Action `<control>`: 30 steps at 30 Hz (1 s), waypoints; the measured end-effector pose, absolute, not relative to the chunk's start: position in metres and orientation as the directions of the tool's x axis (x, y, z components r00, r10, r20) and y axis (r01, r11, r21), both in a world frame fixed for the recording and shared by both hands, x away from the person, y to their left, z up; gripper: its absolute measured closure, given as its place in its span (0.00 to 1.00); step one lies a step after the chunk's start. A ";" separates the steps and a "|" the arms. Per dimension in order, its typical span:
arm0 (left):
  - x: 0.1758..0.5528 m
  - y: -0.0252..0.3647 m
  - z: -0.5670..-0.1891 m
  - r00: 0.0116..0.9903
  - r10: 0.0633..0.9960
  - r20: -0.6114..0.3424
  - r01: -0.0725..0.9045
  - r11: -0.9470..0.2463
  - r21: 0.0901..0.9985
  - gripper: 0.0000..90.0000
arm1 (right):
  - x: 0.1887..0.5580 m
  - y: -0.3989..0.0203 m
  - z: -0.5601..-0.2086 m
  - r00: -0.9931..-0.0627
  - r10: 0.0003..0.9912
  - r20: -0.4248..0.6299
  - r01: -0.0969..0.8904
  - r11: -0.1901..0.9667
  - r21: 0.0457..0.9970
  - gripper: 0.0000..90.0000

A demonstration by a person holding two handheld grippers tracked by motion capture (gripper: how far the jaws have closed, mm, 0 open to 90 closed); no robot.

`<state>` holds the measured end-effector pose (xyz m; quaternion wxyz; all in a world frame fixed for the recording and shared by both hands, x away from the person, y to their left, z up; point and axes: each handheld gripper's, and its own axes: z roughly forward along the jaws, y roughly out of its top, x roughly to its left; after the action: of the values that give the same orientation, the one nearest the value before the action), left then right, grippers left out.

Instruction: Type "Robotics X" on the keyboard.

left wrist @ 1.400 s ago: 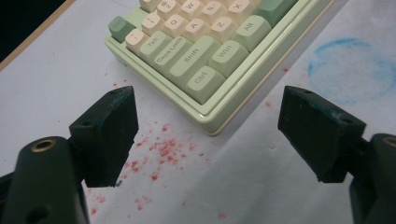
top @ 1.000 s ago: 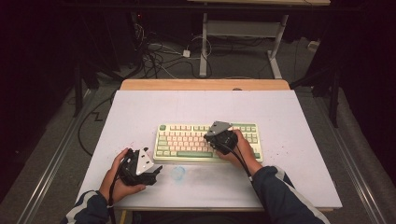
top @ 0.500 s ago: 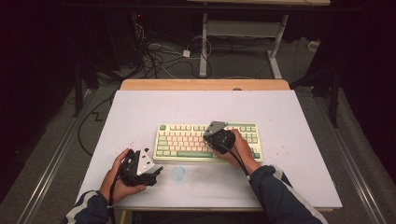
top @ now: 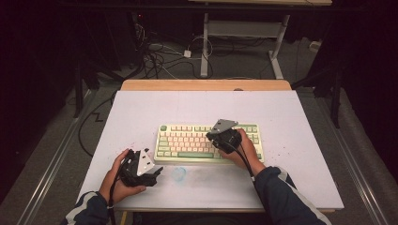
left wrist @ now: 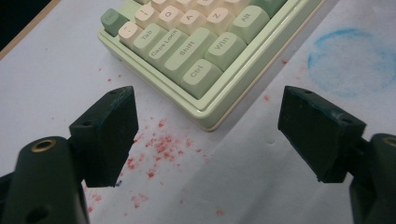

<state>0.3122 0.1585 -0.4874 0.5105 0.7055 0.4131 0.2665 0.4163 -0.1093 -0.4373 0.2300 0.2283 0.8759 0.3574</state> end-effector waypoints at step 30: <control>0.311 0.158 -0.492 0.526 0.850 -0.028 0.328 -0.173 0.929 0.21 | 0.390 -0.137 -0.410 -0.734 0.604 -0.310 0.127 0.571 0.811 0.45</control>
<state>0.3113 0.1576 -0.4924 0.4957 0.7192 0.4096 0.2631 0.3904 -0.1365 -0.4096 0.2921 0.2184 0.8368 0.4084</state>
